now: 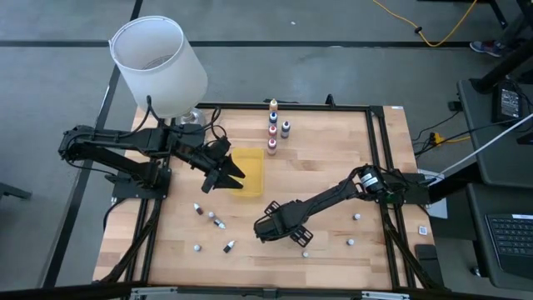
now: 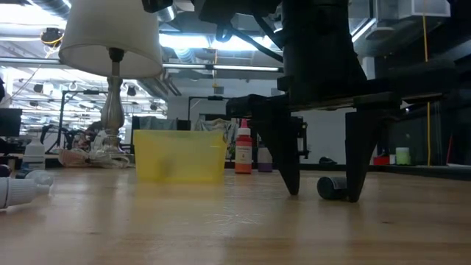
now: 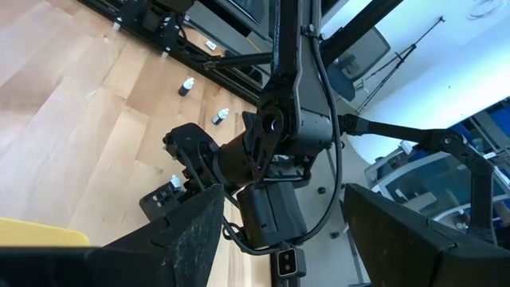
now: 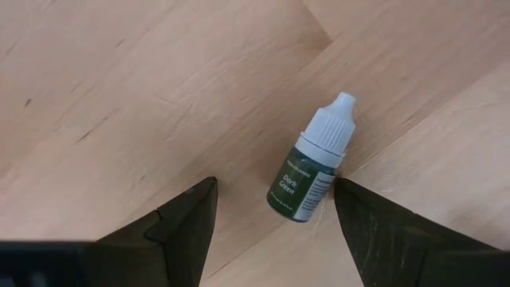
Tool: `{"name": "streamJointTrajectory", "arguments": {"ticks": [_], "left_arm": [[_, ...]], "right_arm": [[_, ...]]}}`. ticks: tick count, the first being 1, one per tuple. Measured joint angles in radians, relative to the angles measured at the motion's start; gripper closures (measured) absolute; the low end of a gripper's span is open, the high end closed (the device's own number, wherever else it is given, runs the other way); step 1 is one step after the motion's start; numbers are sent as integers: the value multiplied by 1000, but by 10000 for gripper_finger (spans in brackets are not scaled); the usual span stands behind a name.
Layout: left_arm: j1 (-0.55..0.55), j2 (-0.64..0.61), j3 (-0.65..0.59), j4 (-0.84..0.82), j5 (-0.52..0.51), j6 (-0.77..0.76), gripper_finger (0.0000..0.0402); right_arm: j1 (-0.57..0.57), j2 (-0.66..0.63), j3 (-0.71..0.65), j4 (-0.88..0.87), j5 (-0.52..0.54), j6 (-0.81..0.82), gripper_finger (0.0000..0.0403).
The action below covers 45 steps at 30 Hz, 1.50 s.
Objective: Pick & Place food coloring
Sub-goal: Put the small dark green bottle into the yellow bin
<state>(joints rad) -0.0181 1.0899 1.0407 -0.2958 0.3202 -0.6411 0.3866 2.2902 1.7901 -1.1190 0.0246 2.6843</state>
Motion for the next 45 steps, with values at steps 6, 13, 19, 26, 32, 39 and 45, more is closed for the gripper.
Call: {"name": "streamJointTrajectory", "arguments": {"ticks": [6,13,19,26,32,39,45], "left_arm": [[0,0,0,0,0,0,148],[0,0,0,0,0,0,148],[0,0,0,-2,15,0,148],[0,0,0,-24,15,0,148],[0,0,0,-24,15,0,148],[0,0,0,-28,15,1,148],[0,0,0,-28,14,22,148]], "right_arm": [[0,0,0,-3,0,0,151],[0,0,0,-6,-1,1,192],[0,0,0,-6,-2,0,205],[0,0,0,-1,-2,-1,234],[0,0,-1,1,-2,-9,269],[0,0,-1,2,-2,-11,294],[0,0,-2,3,-2,-11,289]]}}
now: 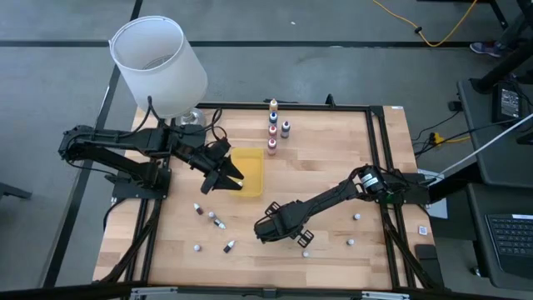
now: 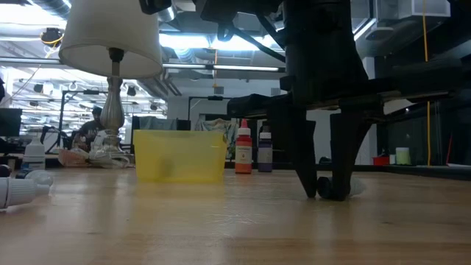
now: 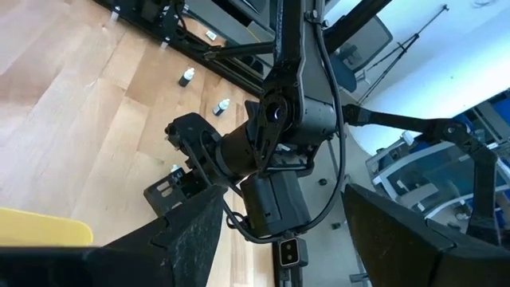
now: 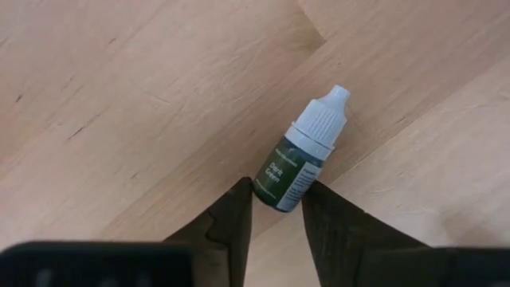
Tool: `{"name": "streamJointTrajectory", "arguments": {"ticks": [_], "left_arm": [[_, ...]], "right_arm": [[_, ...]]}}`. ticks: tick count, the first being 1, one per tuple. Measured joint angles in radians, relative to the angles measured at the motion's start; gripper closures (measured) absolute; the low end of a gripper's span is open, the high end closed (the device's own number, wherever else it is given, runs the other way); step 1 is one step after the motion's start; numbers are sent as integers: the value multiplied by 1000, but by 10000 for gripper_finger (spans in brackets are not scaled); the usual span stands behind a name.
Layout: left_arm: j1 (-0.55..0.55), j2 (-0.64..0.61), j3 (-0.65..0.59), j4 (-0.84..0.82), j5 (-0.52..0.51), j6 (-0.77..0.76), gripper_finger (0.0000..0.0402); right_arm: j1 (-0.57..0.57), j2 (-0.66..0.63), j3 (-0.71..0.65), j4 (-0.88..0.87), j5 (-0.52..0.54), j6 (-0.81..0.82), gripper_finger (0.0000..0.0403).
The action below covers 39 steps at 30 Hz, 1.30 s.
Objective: Pick & Place food coloring
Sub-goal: Put the small dark green bottle into the yellow bin
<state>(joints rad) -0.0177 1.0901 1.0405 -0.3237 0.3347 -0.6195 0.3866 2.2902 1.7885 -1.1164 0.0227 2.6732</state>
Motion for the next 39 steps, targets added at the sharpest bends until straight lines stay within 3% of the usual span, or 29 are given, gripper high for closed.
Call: {"name": "streamJointTrajectory", "arguments": {"ticks": [39], "left_arm": [[0,7,0,-39,-1,33,148]], "right_arm": [[6,-7,-1,42,50,41,287]]}}
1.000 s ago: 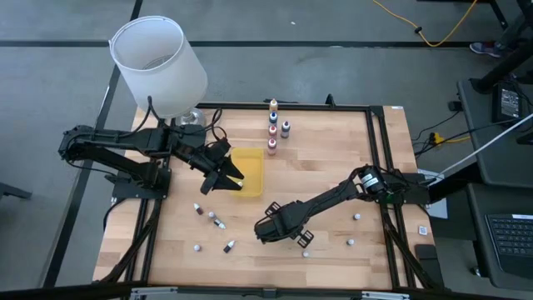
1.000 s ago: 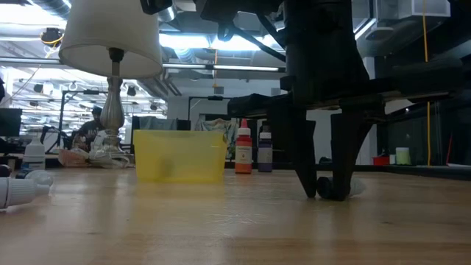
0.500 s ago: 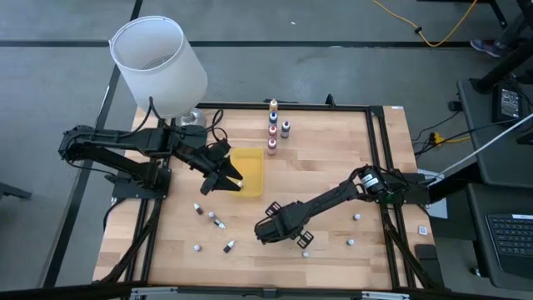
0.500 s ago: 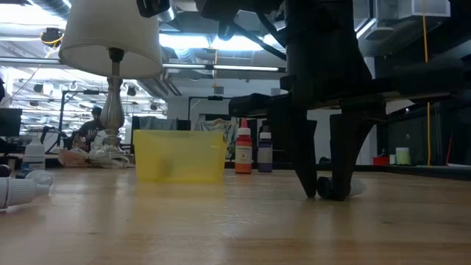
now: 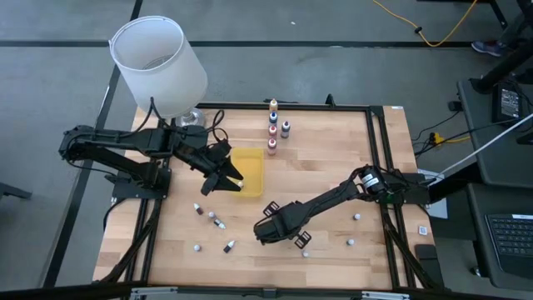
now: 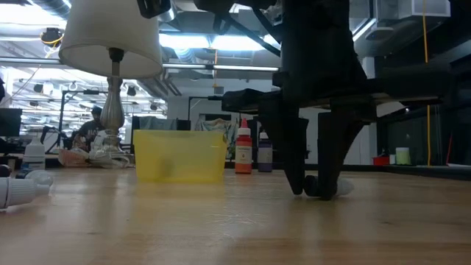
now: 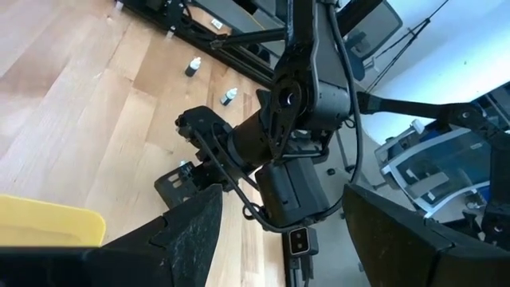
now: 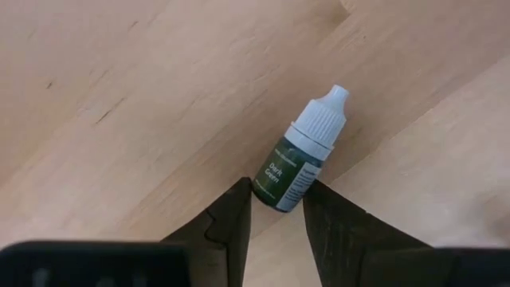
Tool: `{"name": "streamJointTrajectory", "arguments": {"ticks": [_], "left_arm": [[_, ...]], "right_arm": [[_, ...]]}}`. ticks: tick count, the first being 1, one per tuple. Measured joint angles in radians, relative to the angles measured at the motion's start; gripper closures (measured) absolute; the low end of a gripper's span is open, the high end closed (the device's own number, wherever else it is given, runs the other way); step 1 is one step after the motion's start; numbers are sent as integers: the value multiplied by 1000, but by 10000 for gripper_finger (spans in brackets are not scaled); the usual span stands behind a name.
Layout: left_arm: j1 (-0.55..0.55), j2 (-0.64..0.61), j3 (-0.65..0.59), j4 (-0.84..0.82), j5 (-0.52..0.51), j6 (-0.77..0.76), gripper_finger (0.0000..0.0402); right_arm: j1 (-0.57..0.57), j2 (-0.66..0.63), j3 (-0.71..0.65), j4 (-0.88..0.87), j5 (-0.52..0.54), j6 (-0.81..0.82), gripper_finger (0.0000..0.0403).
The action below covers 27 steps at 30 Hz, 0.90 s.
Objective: Pick & Place food coloring
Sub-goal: Put the small dark green bottle into the yellow bin
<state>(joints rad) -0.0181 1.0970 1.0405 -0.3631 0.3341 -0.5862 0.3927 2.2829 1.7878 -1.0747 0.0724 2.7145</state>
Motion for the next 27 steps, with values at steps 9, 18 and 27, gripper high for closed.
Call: {"name": "streamJointTrajectory", "arguments": {"ticks": [9,18,27], "left_arm": [[0,11,0,-2,0,-2,148],[0,11,0,-1,0,-2,148],[0,14,0,0,-2,-2,148]], "right_arm": [[2,-2,0,15,9,-15,287],[11,-3,0,42,11,-24,287],[20,-5,1,67,13,-45,287]]}}
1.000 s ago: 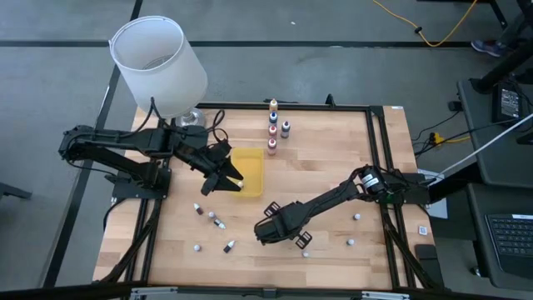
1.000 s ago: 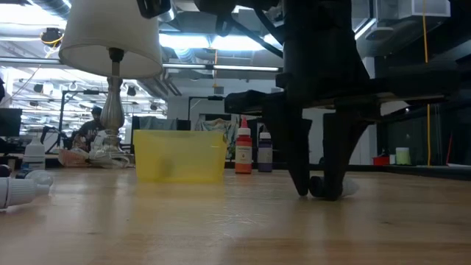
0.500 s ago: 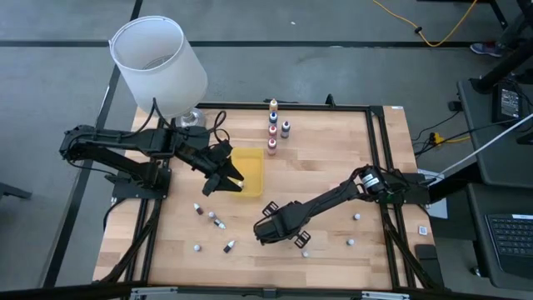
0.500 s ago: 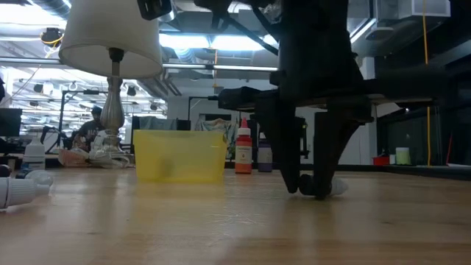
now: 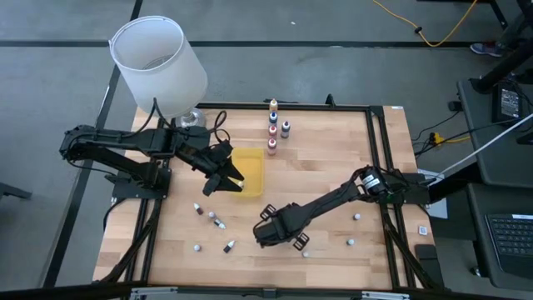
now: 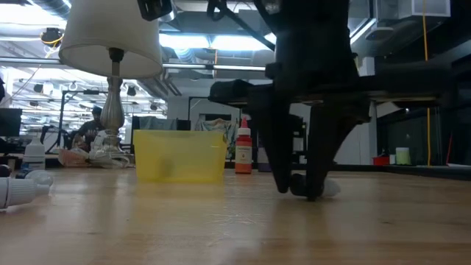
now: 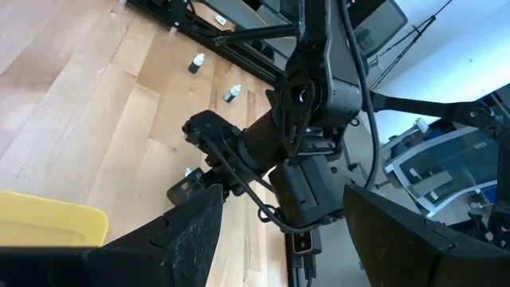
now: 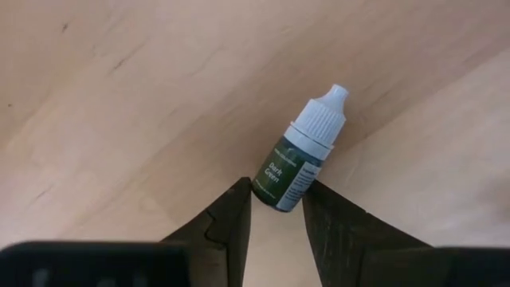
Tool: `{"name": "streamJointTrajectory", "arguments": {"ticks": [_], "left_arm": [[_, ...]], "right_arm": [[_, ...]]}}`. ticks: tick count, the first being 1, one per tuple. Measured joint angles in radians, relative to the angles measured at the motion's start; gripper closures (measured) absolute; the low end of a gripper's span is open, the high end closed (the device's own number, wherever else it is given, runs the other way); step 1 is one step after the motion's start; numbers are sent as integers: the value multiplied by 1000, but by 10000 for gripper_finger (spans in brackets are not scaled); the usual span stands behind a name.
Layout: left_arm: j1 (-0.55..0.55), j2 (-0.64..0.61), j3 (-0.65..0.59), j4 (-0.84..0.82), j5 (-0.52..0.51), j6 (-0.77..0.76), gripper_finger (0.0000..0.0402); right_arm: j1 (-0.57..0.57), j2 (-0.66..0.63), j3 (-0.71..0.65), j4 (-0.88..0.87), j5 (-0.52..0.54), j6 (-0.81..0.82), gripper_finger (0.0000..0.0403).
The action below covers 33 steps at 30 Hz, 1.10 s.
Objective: Pick & Place food coloring
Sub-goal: Put the small dark green bottle into the yellow bin
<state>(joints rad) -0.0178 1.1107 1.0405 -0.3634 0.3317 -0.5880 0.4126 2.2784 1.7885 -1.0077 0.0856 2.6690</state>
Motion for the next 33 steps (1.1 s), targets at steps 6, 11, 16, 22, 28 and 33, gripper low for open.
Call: {"name": "streamJointTrajectory", "arguments": {"ticks": [6,11,16,22,28,33], "left_arm": [[0,0,0,-1,0,0,148],[0,0,0,0,0,0,148],[0,0,0,0,0,0,148],[0,0,0,0,0,0,148],[0,0,0,0,-1,0,148],[0,0,0,0,-1,0,148]], "right_arm": [[21,0,0,-16,0,20,287],[29,0,0,-16,1,21,287],[35,0,0,-18,2,20,287],[41,0,0,-22,-12,8,287],[43,-1,0,-42,-16,-3,287],[47,-1,0,-57,-16,-4,287]]}}
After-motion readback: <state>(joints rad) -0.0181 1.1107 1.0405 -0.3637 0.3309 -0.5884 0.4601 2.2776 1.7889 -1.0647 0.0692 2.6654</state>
